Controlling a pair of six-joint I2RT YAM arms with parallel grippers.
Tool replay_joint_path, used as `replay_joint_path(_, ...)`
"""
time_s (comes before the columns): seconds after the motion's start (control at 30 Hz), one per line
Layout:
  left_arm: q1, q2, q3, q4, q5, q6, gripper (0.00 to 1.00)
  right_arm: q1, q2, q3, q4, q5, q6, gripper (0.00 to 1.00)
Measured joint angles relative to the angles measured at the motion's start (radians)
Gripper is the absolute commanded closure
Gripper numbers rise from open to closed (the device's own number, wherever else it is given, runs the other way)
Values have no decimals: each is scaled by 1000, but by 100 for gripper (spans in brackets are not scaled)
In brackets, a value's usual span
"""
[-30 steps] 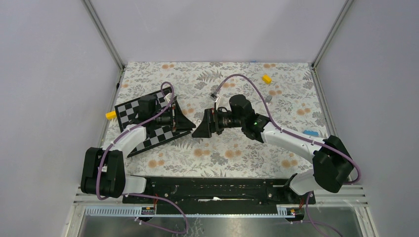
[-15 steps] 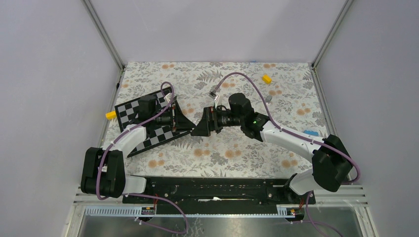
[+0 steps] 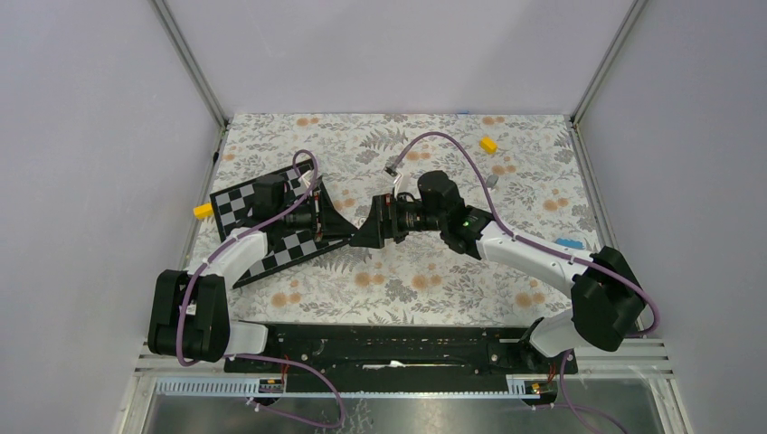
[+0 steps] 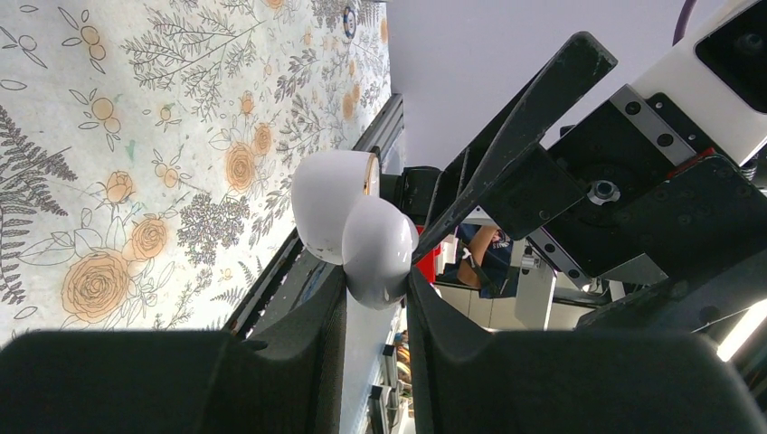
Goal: Insert the wireless bluetooth earbuds into the charging case
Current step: Adjust the left earbud in the left side groove of the charging case.
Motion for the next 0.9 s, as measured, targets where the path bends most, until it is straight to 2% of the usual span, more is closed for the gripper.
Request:
replay_joint_path(0.67, 1, 0, 0, -18, 0, 13, 100, 2, -2, 29, -35, 75, -42, 4)
replay_joint_path(0.9, 1, 0, 0, -23, 3, 13, 100, 2, -67, -18, -56, 92, -36, 4)
